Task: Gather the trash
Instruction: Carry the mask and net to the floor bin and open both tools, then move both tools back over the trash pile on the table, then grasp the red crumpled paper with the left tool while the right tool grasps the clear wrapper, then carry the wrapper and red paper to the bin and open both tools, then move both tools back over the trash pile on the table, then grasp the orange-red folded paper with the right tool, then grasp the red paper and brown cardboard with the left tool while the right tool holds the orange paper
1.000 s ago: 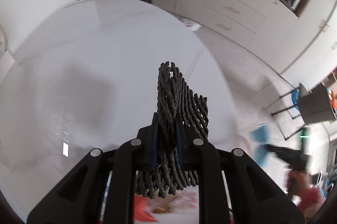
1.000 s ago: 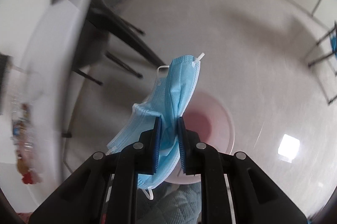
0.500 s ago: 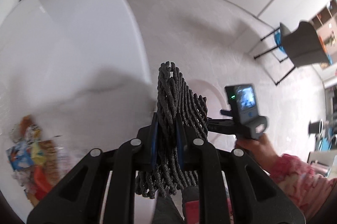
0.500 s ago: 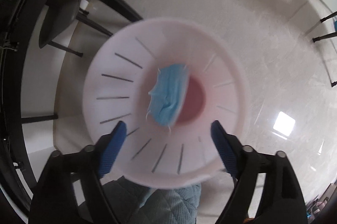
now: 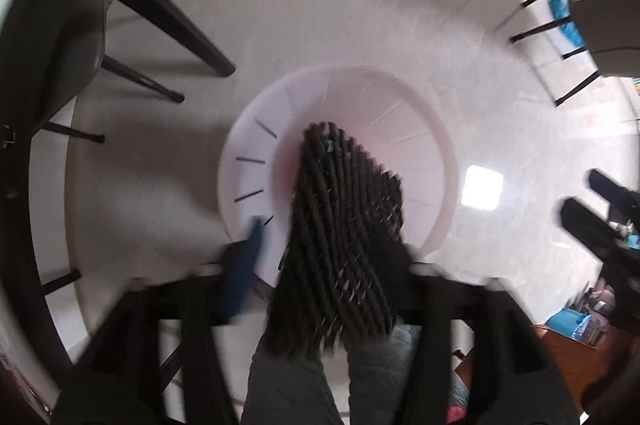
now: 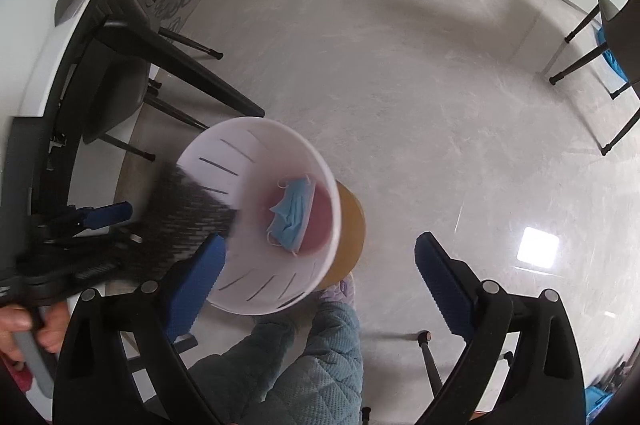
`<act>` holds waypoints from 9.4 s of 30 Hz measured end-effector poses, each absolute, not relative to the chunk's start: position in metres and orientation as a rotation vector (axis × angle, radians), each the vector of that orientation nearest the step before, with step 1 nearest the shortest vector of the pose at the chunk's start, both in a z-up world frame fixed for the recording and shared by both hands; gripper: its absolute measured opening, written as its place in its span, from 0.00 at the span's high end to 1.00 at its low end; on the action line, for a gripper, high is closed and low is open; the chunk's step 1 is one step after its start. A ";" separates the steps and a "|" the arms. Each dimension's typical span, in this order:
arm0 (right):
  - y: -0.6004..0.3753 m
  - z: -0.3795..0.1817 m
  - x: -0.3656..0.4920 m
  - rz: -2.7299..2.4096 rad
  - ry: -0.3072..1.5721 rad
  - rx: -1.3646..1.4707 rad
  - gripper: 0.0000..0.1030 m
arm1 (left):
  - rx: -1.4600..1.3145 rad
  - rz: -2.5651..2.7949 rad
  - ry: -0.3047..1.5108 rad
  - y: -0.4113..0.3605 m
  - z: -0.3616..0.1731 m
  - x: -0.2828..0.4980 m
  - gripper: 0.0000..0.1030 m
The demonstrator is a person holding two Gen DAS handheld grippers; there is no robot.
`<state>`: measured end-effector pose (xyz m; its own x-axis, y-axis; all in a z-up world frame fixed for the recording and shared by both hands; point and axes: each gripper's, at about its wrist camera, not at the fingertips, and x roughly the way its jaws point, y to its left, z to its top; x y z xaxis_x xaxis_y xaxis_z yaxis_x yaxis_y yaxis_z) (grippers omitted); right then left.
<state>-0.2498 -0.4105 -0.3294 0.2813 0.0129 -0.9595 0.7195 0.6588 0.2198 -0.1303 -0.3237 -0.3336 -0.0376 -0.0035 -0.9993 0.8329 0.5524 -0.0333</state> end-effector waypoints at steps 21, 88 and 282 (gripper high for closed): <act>-0.362 -0.151 -0.164 -0.262 0.996 0.373 0.02 | 0.446 -0.714 1.091 -0.221 -0.104 -0.119 0.08; -0.041 -0.218 0.012 0.511 1.240 -0.529 0.09 | -0.053 -0.071 1.138 0.199 -0.158 -0.020 0.58; -0.158 -0.193 -0.061 0.367 1.307 0.347 0.67 | 0.096 -0.564 1.184 0.007 -0.164 -0.069 0.90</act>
<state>-0.0612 -0.1579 -0.1929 0.2196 0.4505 -0.8654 -0.0661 0.8918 0.4475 -0.0689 0.0075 -0.1640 0.2572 -0.3664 -0.8942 0.4641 0.8585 -0.2183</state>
